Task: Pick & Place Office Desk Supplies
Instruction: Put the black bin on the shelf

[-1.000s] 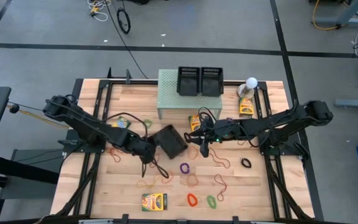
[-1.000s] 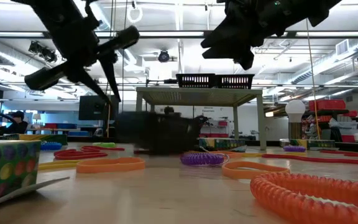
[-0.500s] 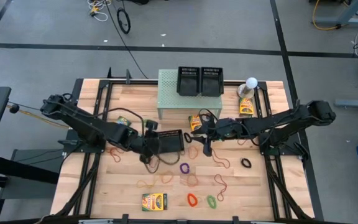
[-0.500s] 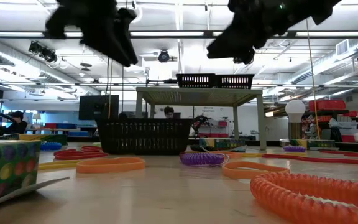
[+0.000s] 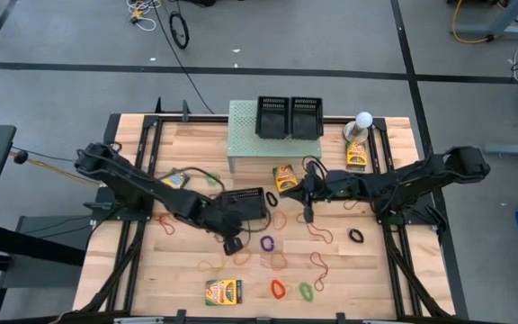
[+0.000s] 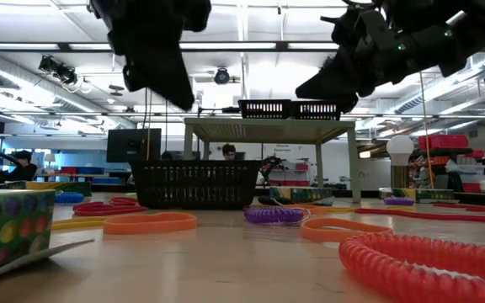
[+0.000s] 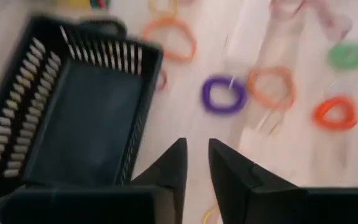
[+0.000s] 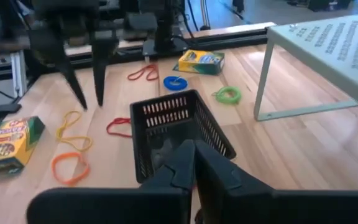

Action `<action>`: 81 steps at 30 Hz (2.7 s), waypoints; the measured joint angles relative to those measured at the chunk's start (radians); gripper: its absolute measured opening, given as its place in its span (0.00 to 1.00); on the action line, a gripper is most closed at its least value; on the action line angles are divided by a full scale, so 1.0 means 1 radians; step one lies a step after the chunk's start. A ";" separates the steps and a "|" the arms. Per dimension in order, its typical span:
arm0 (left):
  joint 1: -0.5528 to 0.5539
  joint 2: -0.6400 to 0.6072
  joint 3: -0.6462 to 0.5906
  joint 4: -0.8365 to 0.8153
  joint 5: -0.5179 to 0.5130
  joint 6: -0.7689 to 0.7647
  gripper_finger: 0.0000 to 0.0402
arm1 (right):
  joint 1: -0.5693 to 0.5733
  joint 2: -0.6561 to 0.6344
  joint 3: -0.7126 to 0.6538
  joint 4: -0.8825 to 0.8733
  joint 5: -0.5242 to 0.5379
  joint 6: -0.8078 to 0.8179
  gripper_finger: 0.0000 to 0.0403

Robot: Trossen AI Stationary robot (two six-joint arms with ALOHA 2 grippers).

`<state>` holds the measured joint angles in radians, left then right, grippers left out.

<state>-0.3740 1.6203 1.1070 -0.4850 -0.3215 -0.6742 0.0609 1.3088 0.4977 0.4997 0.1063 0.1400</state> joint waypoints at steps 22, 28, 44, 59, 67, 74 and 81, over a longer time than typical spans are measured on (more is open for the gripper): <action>0.060 0.296 0.223 -0.358 -0.108 0.185 0.20 | 0.016 -0.041 -0.016 -0.002 -0.001 -0.078 0.02; 0.057 0.288 0.256 -0.391 -0.051 0.127 0.04 | 0.016 -0.041 -0.016 0.001 -0.001 -0.078 0.03; 0.096 0.009 0.602 -0.751 -0.328 -0.455 0.04 | 0.016 -0.041 -0.016 0.003 -0.028 -0.084 0.03; 0.552 0.008 0.656 -0.696 -0.099 -0.305 0.05 | 0.032 -0.041 -0.016 0.030 -0.036 -0.094 0.03; 0.642 0.008 0.657 -0.610 -0.061 -0.284 0.05 | 0.032 -0.040 -0.016 0.036 -0.035 -0.104 0.03; 0.669 0.021 0.658 -0.538 -0.039 -0.257 0.05 | 0.032 -0.040 -0.016 0.036 -0.035 -0.104 0.03; 0.678 0.043 0.658 -0.521 -0.036 -0.254 0.05 | 0.032 -0.040 -0.016 0.045 -0.041 -0.104 0.03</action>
<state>0.3038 1.6629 1.7647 -1.0056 -0.3578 -0.9279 0.0933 1.2686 0.4816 0.5452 0.0655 0.0363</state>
